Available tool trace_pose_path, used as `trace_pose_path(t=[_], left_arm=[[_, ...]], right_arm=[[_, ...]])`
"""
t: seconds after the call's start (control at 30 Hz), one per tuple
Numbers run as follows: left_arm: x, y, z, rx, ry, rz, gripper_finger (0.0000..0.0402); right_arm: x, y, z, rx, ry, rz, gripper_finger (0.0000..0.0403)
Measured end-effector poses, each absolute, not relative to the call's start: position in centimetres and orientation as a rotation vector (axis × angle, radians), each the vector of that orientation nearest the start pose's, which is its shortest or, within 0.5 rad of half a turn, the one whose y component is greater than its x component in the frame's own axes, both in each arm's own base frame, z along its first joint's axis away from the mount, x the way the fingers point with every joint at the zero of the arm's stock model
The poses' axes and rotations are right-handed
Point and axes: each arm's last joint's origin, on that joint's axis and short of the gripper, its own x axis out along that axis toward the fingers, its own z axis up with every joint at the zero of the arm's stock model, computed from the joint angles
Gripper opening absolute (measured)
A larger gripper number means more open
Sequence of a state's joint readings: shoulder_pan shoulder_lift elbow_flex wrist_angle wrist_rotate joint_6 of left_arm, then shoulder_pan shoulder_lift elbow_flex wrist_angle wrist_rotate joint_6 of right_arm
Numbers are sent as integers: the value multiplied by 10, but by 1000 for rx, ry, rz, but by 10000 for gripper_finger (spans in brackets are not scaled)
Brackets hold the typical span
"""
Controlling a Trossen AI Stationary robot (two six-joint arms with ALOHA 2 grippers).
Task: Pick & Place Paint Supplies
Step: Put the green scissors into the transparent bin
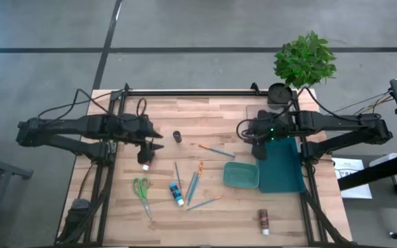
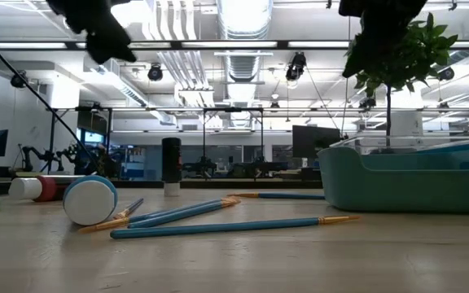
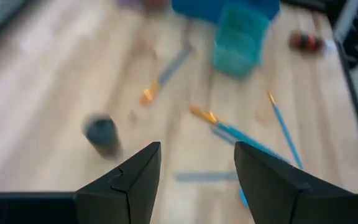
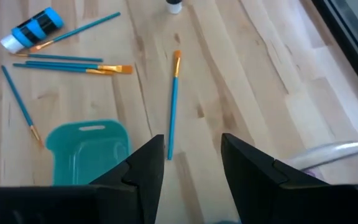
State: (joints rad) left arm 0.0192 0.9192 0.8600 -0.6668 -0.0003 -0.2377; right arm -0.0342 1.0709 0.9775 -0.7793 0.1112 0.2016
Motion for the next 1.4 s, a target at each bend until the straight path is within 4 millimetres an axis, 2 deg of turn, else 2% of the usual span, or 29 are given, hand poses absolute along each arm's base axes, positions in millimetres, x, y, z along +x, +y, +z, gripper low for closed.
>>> trace_pose_path(t=[0.23,0.4,0.53,0.73,0.83,0.97,1.1,1.4], left_arm=[[179,-18,268,-381,938,-92,214],[181,-32,246,-488,1102,-87,214],[178,-49,230,-487,1232,-178,214],[171,-77,213,-470,1340,-253,214],[170,-89,212,-495,1310,-286,214],[172,-97,213,-543,1241,-196,214],[169,-98,206,-616,1260,-104,214],[156,-90,161,-831,1300,100,214]], right_arm=[[207,-8,298,154,850,-216,157],[207,-8,299,156,837,-215,157],[208,-8,299,160,832,-212,157],[208,-8,299,164,831,-212,157],[208,-8,299,163,829,-211,157],[208,-8,299,166,826,-209,157],[208,-8,300,168,825,-210,157],[208,-8,300,161,823,-207,157]])
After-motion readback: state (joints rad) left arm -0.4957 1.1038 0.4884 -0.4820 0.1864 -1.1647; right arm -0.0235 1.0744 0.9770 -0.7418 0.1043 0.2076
